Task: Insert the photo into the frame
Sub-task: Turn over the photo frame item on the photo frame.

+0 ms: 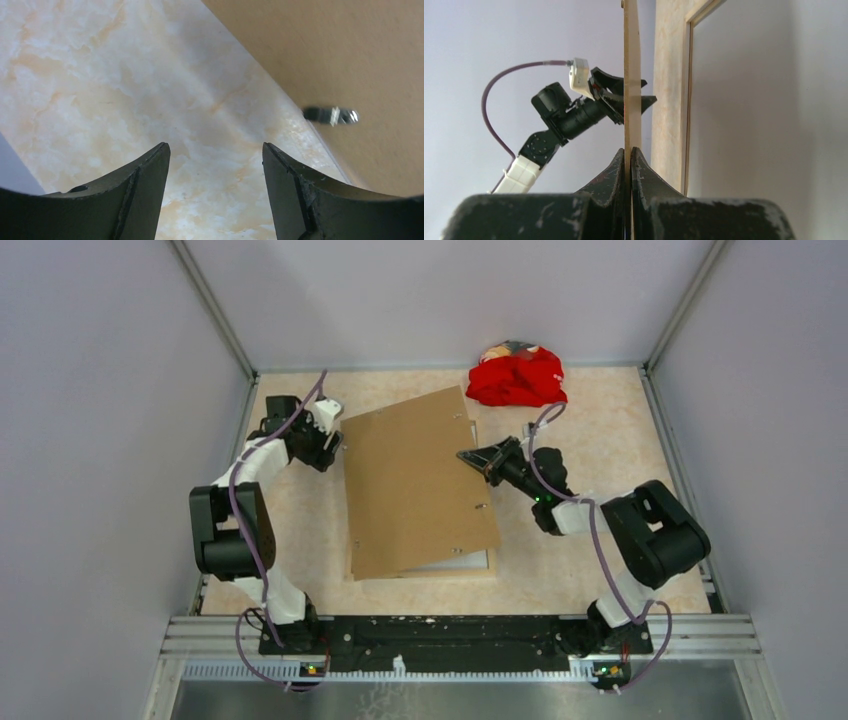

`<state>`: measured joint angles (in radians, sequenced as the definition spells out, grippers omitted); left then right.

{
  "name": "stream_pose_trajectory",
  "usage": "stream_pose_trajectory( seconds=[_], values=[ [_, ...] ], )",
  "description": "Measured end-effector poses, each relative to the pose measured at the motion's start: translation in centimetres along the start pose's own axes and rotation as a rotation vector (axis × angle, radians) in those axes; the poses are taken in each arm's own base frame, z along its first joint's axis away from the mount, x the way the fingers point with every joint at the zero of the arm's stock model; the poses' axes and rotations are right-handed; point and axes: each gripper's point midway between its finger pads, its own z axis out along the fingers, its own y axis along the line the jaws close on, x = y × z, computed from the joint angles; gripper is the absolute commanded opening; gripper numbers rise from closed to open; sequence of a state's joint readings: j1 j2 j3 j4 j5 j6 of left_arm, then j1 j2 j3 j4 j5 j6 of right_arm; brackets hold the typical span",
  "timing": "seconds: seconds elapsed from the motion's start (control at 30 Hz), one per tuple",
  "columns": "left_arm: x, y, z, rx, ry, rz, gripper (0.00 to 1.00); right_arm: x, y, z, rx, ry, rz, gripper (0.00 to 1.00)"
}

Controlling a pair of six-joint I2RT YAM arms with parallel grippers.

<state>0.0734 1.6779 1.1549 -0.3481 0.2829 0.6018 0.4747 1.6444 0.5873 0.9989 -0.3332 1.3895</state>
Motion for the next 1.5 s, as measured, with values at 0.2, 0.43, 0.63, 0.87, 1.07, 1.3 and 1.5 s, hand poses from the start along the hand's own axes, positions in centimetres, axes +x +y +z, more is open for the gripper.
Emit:
stream_pose_trajectory(
  seconds=[0.2,0.43,0.63,0.87,1.07,1.3,1.5],
  values=[
    [0.4,-2.0,-0.3,0.076,-0.011,-0.006,0.75,-0.3,0.0,0.1,0.007,-0.022,0.022,0.00],
    [0.3,-2.4,-0.5,0.085,-0.020,-0.002,0.75,0.5,0.3,0.2,-0.002,-0.003,0.050,0.00],
    [0.1,-1.8,-0.4,0.061,-0.023,0.002,0.74,0.8,0.1,0.3,0.003,0.009,0.069,0.00],
    [0.0,-1.2,-0.4,0.029,-0.022,0.010,0.74,1.4,-0.1,0.3,0.008,0.037,0.076,0.00],
    [0.0,-0.5,-0.4,0.001,-0.021,0.030,0.74,1.8,0.0,0.2,0.006,0.059,0.077,0.00],
    [-0.1,0.1,-0.4,-0.026,-0.021,0.039,0.74,2.3,-0.3,0.1,0.010,0.087,0.087,0.00],
    [-0.1,0.1,-0.4,-0.027,-0.021,0.036,0.75,2.5,-0.4,0.1,0.013,0.097,0.093,0.00]
  ],
)
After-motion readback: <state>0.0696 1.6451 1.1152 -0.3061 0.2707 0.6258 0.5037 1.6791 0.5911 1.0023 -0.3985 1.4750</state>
